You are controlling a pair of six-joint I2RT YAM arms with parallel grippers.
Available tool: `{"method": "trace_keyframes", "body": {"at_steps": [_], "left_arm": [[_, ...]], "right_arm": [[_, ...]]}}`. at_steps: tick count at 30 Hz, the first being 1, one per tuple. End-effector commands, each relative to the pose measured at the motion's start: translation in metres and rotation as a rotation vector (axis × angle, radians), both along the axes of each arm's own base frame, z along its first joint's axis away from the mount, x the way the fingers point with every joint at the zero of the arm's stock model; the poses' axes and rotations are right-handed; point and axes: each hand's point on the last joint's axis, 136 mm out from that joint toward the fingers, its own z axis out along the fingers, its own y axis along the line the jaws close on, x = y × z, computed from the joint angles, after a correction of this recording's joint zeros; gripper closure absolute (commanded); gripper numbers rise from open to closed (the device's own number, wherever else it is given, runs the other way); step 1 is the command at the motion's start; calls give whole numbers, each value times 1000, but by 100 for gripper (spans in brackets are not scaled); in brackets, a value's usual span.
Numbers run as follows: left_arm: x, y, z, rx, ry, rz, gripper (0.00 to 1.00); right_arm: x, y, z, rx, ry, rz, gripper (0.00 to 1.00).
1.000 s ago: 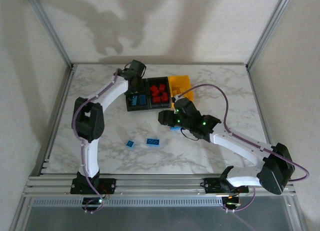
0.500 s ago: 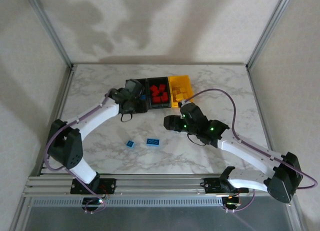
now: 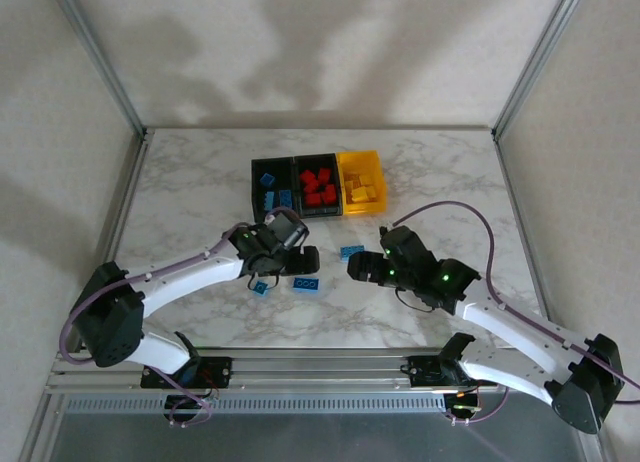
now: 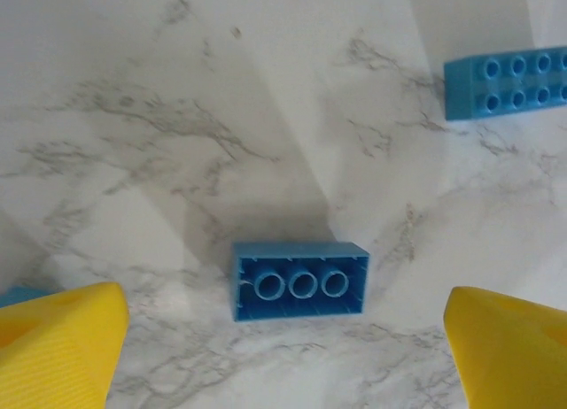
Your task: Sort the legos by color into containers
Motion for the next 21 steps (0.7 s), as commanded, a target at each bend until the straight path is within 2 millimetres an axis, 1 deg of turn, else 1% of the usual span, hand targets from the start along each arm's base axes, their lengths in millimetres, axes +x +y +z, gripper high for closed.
{"method": "trace_keyframes", "body": {"at_steps": [1,5,9,13,15,18,21], "left_arm": [[-4,-10,-16,26,8,40,7],[-7,-21,-34,123,18,4,4],[-9,-25,-51,219,32,-7,4],[-9,-30,-62,243,45,-14,5],[-8,-29,-66,255,49,-13,7],[-8,-30,-71,268,55,-20,14],[-8,-29,-72,279,59,-28,25]], "right_arm": [[-14,-12,-15,-18,73,-19,25],[-15,-17,-13,6,57,-36,25],[-16,-19,-13,18,50,-41,25],[-15,-19,-14,28,44,-45,25],[-16,-19,-15,30,44,-43,25],[-14,-18,-14,28,42,-45,26],[-12,-19,-15,20,40,-48,26]]}}
